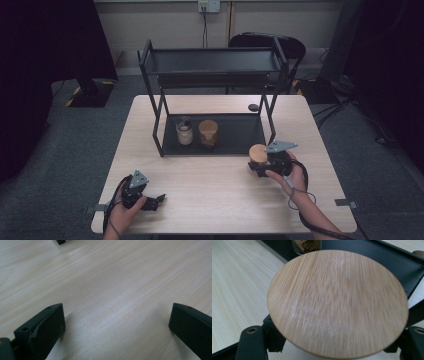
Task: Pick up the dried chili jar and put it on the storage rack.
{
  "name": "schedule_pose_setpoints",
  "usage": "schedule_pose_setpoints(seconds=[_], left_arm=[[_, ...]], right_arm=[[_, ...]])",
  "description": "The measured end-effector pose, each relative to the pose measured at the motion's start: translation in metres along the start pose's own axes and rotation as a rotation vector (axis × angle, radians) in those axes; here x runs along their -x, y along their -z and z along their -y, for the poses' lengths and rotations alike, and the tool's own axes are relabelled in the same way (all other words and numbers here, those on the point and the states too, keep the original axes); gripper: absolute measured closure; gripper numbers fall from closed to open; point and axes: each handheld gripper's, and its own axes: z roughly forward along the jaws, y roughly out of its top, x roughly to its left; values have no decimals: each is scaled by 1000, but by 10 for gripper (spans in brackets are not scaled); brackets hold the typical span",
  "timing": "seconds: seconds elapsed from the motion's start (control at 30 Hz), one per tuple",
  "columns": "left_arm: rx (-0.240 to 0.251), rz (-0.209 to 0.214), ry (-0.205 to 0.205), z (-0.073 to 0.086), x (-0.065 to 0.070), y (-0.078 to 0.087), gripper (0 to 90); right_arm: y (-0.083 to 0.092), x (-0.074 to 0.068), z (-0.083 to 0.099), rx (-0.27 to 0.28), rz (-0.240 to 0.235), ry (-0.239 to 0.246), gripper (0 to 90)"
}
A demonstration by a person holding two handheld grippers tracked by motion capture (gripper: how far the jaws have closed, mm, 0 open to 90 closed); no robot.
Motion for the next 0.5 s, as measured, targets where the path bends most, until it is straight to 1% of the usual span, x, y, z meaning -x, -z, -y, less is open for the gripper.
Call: schedule_pose_setpoints(seconds=[0.4,0.5], left_arm=[[0,0,-1,0,0,0,1],[0,0,0,0,0,0,1]], right_arm=[[-9,-4,-14,-7,-8,17,254],[-11,-4,-18,-6,-12,14,255]])
